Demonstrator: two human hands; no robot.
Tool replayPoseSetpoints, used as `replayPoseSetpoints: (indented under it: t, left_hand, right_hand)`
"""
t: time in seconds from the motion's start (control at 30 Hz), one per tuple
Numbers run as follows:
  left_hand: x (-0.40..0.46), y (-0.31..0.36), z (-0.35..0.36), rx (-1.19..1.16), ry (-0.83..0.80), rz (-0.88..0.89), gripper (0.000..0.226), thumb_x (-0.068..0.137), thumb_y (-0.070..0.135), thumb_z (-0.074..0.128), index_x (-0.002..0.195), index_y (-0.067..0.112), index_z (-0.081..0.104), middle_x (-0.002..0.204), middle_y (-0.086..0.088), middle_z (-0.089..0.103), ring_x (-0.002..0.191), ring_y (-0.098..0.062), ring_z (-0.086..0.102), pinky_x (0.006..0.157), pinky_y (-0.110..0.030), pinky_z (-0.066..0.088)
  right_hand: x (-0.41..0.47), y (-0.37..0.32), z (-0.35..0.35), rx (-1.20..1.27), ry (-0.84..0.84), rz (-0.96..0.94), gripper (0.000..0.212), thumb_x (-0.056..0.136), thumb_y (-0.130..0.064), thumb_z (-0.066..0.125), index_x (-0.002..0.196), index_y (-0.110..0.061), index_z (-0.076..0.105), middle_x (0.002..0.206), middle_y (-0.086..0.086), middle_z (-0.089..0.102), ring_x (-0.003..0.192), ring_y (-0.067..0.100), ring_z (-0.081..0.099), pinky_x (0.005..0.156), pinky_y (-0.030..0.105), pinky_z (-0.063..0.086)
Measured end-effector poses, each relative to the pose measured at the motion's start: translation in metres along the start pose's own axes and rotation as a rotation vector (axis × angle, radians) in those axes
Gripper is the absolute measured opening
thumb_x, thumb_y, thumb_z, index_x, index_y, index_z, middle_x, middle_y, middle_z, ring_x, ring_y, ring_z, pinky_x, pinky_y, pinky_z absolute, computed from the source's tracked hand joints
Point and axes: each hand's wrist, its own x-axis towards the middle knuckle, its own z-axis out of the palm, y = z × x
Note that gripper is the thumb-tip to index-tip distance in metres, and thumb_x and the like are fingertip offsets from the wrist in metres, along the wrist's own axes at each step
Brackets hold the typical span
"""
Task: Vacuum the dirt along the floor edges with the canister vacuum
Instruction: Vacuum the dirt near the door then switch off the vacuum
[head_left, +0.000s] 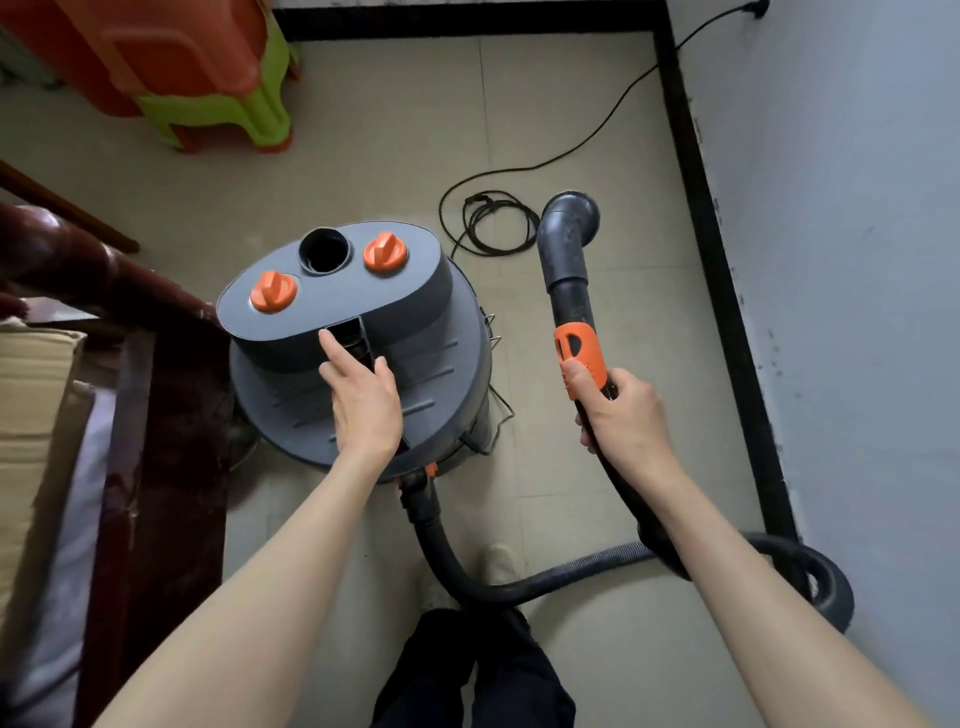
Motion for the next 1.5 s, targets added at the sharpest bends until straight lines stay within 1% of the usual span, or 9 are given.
replayPoseSetpoints:
  t: [0.17, 0.53, 0.77, 0.87, 1.07, 1.17, 1.23, 1.37, 1.5]
  left_hand:
    - [-0.040, -0.020, 0.003, 0.013, 0.008, 0.004, 0.066, 0.102, 0.029, 0.036, 0.152, 0.013, -0.004, 0.142, -0.021, 0.029, 0.113, -0.043, 0.049, 0.087, -0.047, 0.041]
    - [-0.145, -0.066, 0.006, 0.025, 0.000, -0.004, 0.066, 0.102, 0.026, 0.038, 0.152, 0.014, -0.003, 0.143, -0.021, 0.028, 0.118, -0.040, 0.047, 0.089, -0.046, 0.042]
    - [-0.209, -0.100, -0.001, -0.022, -0.074, 0.008, 0.066, 0.102, 0.025, 0.039, 0.151, 0.015, -0.003, 0.145, -0.022, 0.026, 0.121, -0.041, 0.044, 0.095, -0.050, 0.041]
    - [-0.226, -0.111, -0.004, -0.012, -0.109, 0.004, 0.067, 0.102, 0.025, 0.038, 0.151, 0.015, -0.005, 0.147, -0.023, 0.023, 0.123, -0.043, 0.042, 0.097, -0.051, 0.038]
    - [-0.251, -0.122, -0.020, 0.094, -0.203, -0.003, 0.073, 0.101, 0.023, 0.042, 0.152, 0.012, -0.009, 0.149, -0.023, 0.021, 0.131, -0.039, 0.035, 0.102, -0.047, 0.035]
    - [-0.270, -0.121, -0.036, 0.175, -0.272, -0.005, 0.068, 0.101, 0.022, 0.042, 0.152, 0.007, -0.001, 0.152, -0.023, 0.017, 0.136, -0.039, 0.029, 0.107, -0.046, 0.031]
    - [-0.290, -0.118, -0.049, 0.211, -0.313, 0.052, 0.062, 0.101, 0.022, 0.042, 0.151, 0.004, 0.009, 0.150, -0.023, 0.018, 0.135, -0.039, 0.028, 0.108, -0.045, 0.030]
    - [-0.345, -0.095, -0.075, 0.139, -0.404, 0.328, 0.054, 0.101, 0.023, 0.042, 0.148, 0.004, 0.025, 0.151, -0.017, 0.028, 0.137, -0.030, 0.033, 0.110, -0.040, 0.030]
    - [-0.415, -0.045, -0.097, 0.064, -0.480, 0.657, 0.039, 0.100, 0.024, 0.044, 0.137, 0.009, 0.045, 0.134, -0.010, 0.051, 0.126, -0.025, 0.047, 0.103, -0.036, 0.038]
  right_hand:
    - [-0.038, 0.025, -0.013, 0.007, -0.004, 0.006, 0.043, 0.091, -0.051, 0.062, 0.070, -0.015, 0.051, 0.051, -0.006, 0.055, 0.040, 0.012, 0.050, 0.047, 0.027, 0.043]
    - [-0.134, 0.072, -0.049, 0.029, -0.012, -0.012, 0.042, 0.092, -0.048, 0.062, 0.067, -0.017, 0.049, 0.047, -0.007, 0.053, 0.039, 0.013, 0.049, 0.045, 0.026, 0.042]
    - [-0.204, 0.093, -0.050, 0.072, 0.006, -0.007, 0.041, 0.091, -0.049, 0.063, 0.068, -0.017, 0.052, 0.047, -0.007, 0.054, 0.041, 0.012, 0.049, 0.044, 0.022, 0.042]
    - [-0.234, 0.104, -0.051, 0.086, 0.027, 0.010, 0.041, 0.089, -0.050, 0.064, 0.070, -0.015, 0.053, 0.051, -0.005, 0.055, 0.043, 0.013, 0.050, 0.046, 0.025, 0.044]
    - [-0.289, 0.117, -0.070, 0.103, 0.075, 0.057, 0.041, 0.090, -0.050, 0.063, 0.071, -0.014, 0.055, 0.052, -0.006, 0.055, 0.042, 0.012, 0.051, 0.045, 0.024, 0.043]
    - [-0.316, 0.112, -0.088, 0.111, 0.082, 0.065, 0.041, 0.090, -0.049, 0.063, 0.074, -0.012, 0.056, 0.057, 0.000, 0.057, 0.043, 0.013, 0.052, 0.046, 0.026, 0.044]
    - [-0.335, 0.103, -0.104, 0.123, 0.089, 0.046, 0.041, 0.090, -0.049, 0.063, 0.075, -0.012, 0.057, 0.057, 0.000, 0.057, 0.042, 0.014, 0.052, 0.046, 0.026, 0.045]
    - [-0.379, 0.085, -0.147, 0.242, 0.114, 0.019, 0.041, 0.090, -0.050, 0.063, 0.081, -0.010, 0.058, 0.059, 0.004, 0.059, 0.045, 0.016, 0.055, 0.048, 0.029, 0.048]
    - [-0.432, 0.072, -0.199, 0.415, 0.185, 0.022, 0.039, 0.091, -0.050, 0.061, 0.083, -0.012, 0.055, 0.056, 0.002, 0.059, 0.045, 0.017, 0.055, 0.047, 0.028, 0.048]
